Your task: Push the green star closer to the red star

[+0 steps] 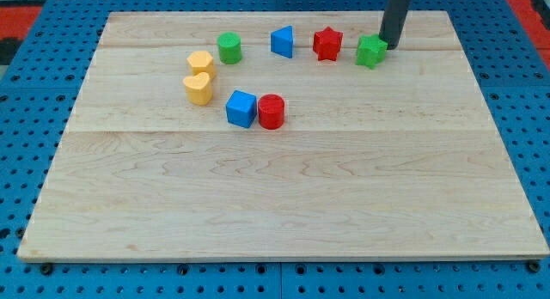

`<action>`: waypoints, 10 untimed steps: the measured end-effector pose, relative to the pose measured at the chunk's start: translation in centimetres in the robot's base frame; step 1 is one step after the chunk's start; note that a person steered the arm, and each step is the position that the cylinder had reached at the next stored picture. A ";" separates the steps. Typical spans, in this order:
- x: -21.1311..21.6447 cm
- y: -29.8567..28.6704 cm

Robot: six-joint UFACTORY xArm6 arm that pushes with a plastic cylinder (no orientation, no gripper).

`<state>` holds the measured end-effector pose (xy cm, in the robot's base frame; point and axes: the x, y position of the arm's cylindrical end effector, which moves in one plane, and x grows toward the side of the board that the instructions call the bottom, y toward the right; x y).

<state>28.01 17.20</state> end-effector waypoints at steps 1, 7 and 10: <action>0.4 0.8; -4.6 11.4; 4.3 5.0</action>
<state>32.28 22.17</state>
